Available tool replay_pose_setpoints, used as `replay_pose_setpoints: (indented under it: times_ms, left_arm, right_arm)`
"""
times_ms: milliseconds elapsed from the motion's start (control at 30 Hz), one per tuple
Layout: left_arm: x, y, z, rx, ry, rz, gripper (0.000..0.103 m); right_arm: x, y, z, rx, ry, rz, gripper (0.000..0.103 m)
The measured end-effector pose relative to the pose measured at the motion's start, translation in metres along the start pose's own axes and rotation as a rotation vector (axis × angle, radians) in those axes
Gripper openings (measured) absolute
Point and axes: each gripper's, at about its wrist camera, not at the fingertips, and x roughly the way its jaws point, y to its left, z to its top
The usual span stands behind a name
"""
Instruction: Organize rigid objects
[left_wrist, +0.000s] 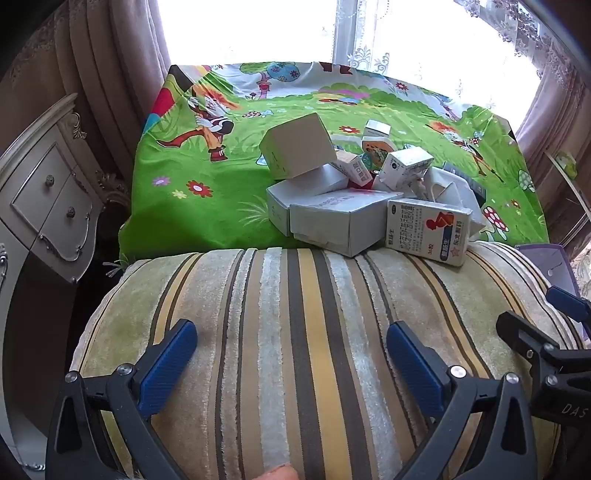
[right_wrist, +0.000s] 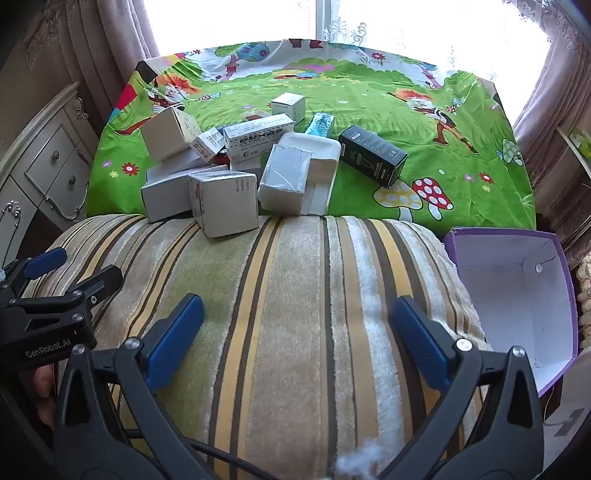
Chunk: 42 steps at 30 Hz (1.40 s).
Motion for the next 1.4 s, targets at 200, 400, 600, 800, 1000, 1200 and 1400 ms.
replay_pose_setpoints:
  times_ms: [200,400,600,800,1000,1200,1400]
  left_arm:
    - [0.0006,-0.0012,-0.0004,0.011,-0.014,0.013,0.103]
    - [0.0008,-0.0011,-0.0002,0.016,-0.015,0.019,0.103]
    - [-0.0001,-0.0019,-0.0012,0.016,-0.015,0.021,0.103]
    - [0.0001,-0.002,-0.0012,0.018,-0.015,0.022,0.103]
    - [0.0002,-0.0023,-0.0012,0.019,-0.015,0.023,0.103]
    - [0.0006,-0.0029,-0.0021,0.02,-0.014,0.024,0.103]
    - [0.0023,-0.0014,-0.0012,0.022,-0.011,0.025,0.103]
  right_arm:
    - [-0.0013,-0.0026,-0.0004,0.0,-0.014,-0.001,0.103]
    - [-0.004,0.0009,-0.0033,0.0,-0.038,0.0,0.103]
    - [-0.0005,-0.0017,-0.0044,0.004,-0.047,0.003,0.103]
    - [0.0003,-0.0019,-0.005,0.0,-0.049,-0.002,0.103]
    - [0.0018,-0.0011,-0.0043,-0.002,-0.047,-0.007,0.103]
    - [0.0039,-0.0025,-0.0044,0.002,-0.044,0.0,0.103]
    - [0.0048,-0.0014,-0.0032,-0.004,-0.036,-0.002,0.103]
